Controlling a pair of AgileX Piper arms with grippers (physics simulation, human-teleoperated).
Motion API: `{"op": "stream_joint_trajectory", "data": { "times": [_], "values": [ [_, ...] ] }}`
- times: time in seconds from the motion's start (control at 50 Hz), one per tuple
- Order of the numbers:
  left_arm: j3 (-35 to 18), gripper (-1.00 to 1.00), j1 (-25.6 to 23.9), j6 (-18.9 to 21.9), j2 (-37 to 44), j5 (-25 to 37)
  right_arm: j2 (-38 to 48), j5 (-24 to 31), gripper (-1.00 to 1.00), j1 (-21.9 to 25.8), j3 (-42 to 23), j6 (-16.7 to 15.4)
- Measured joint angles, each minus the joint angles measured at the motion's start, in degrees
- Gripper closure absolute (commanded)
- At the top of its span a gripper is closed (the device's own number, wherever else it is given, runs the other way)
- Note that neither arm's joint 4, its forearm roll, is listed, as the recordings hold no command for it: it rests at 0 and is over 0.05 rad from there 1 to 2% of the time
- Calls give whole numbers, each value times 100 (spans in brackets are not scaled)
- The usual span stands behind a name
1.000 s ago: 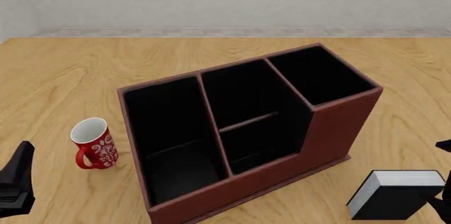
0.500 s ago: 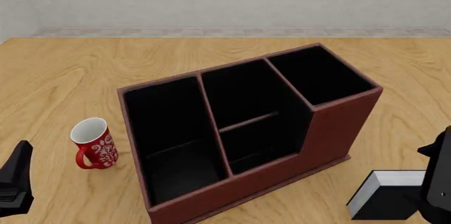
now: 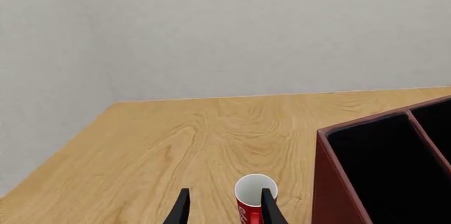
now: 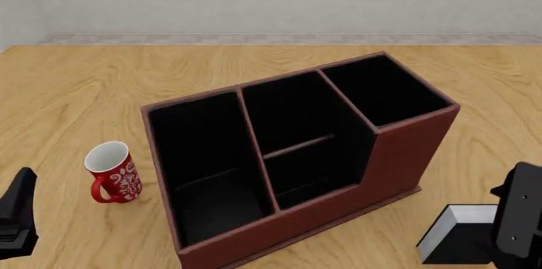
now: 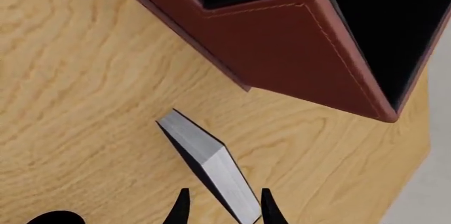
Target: Pick up the book and place it in the right compartment of the caddy.
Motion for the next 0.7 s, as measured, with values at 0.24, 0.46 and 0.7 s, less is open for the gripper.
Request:
{"op": "stream_joint_trajectory", "data": {
  "times": [0.24,0.46,0.7],
  "values": [
    [21,-100,16,6,0,-13,61,-110,-100,-150,112,-151],
    [55,-100,24,7,0,-31,110,-167,-100,-258,116,-275],
    [87,-100,27,7,0,-46,174,-210,-100,-286,129,-322]
  ]
}}
